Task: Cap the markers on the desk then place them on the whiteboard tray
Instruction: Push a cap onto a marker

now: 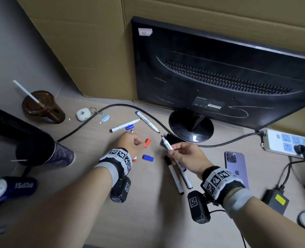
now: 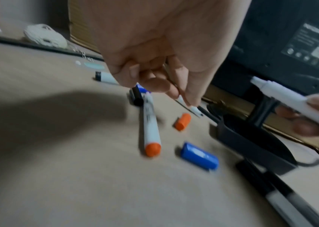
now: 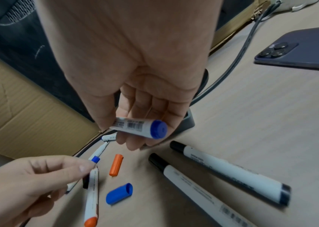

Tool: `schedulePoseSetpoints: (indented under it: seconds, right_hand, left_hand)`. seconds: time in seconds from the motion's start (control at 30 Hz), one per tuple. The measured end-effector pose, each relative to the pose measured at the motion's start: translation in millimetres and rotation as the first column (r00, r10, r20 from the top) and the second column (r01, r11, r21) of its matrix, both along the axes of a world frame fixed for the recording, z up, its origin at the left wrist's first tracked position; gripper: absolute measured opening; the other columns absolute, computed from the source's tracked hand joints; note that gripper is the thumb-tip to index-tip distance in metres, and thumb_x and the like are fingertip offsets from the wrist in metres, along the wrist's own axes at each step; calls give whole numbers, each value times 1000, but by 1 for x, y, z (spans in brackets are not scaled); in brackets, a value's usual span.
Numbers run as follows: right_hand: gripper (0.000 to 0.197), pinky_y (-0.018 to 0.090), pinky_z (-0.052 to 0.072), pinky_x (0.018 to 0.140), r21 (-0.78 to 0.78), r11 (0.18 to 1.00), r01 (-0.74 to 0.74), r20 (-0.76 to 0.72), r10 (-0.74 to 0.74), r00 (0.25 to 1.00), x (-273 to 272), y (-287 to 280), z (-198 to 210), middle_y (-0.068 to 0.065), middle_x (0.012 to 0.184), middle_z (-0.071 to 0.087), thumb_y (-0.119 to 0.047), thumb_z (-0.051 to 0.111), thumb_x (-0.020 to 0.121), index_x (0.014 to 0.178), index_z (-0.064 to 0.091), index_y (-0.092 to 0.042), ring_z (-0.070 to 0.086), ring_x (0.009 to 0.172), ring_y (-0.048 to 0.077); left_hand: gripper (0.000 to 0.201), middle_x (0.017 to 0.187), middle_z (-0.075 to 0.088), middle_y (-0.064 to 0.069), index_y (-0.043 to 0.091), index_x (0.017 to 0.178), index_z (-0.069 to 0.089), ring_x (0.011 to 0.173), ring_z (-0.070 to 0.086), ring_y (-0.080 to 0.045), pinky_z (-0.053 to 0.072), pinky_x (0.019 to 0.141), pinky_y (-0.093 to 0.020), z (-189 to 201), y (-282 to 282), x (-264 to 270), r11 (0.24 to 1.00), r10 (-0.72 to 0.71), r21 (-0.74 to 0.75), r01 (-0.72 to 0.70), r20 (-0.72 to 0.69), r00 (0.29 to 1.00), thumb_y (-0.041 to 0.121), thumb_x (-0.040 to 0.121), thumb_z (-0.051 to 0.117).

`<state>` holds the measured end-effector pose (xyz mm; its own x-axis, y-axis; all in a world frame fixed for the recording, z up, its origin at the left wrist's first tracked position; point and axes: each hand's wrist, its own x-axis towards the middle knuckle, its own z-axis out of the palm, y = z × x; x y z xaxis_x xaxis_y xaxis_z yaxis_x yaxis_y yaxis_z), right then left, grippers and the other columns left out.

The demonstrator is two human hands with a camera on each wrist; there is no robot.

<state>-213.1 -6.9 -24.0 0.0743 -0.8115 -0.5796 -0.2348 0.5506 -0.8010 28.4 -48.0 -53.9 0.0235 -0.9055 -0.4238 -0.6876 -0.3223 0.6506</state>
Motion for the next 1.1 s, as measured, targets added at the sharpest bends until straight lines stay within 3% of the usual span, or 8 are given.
schedulePoseSetpoints:
  seconds: [0.13,0.27,0.4,0.6,0.73,0.83,0.93,1.1]
  right_hand:
    - [15,27,51,48,-9,1000,-9,46,9,999,7,-10,5,4,88,74,-17,64,103,108,72,-6,70,65,19]
    - [17,25,55,46,33,999,-3,62,1,998,17,-22,0,10,91,72,-18,65,103,108,71,-3,71,61,19]
    - [20,30,60,52,46,999,-7,59,4,998,25,-30,-5,10,80,68,-18,66,102,110,70,-1,70,58,16]
    - [7,36,60,61,39,999,27,78,-30,997,30,-37,-8,16,93,70,-18,67,101,100,70,-11,70,66,24]
    - [6,38,60,66,41,998,44,80,-47,996,32,-38,-6,15,93,70,-17,66,101,98,70,-14,69,72,30]
    - [8,35,61,61,42,998,39,66,-42,997,31,-36,-6,15,93,70,-18,67,101,99,71,-12,70,72,29]
    - [10,27,57,49,38,999,24,42,-25,999,28,-35,-4,15,94,71,-19,67,101,102,71,-10,70,67,25]
    - [18,22,51,42,29,1000,0,10,-1,1000,26,-34,11,12,91,70,-16,66,101,110,69,0,65,56,17]
  left_hand:
    - [6,98,69,3,26,92,72,88,67,-19,56,80,-33,8,-30,18,988,111,-121,-99,101,989,22,88,71]
    - [14,111,67,-5,19,103,74,89,67,-22,48,77,-25,-1,-53,27,983,146,-135,-127,140,979,17,89,72]
    - [13,113,66,-8,15,100,78,89,66,-23,50,80,-26,-10,-62,28,987,127,-123,-108,159,979,16,88,74]
    - [8,107,65,-2,18,91,80,81,64,-19,44,73,-22,-20,-70,32,990,120,-101,-102,188,975,17,85,76]
    - [4,104,67,-2,23,87,80,81,68,-21,52,73,-26,-26,-73,36,995,94,-60,-84,207,974,23,83,78]
    - [5,103,68,-2,25,86,80,82,68,-22,57,79,-30,-26,-73,37,997,67,-45,-59,211,975,27,82,78]
    - [5,106,63,0,25,87,79,84,68,-22,57,82,-31,-17,-72,38,996,77,-58,-67,201,977,24,84,75]
    - [6,101,68,1,21,95,73,80,64,-15,42,63,-20,3,-63,43,995,87,-63,-81,106,991,19,91,70]
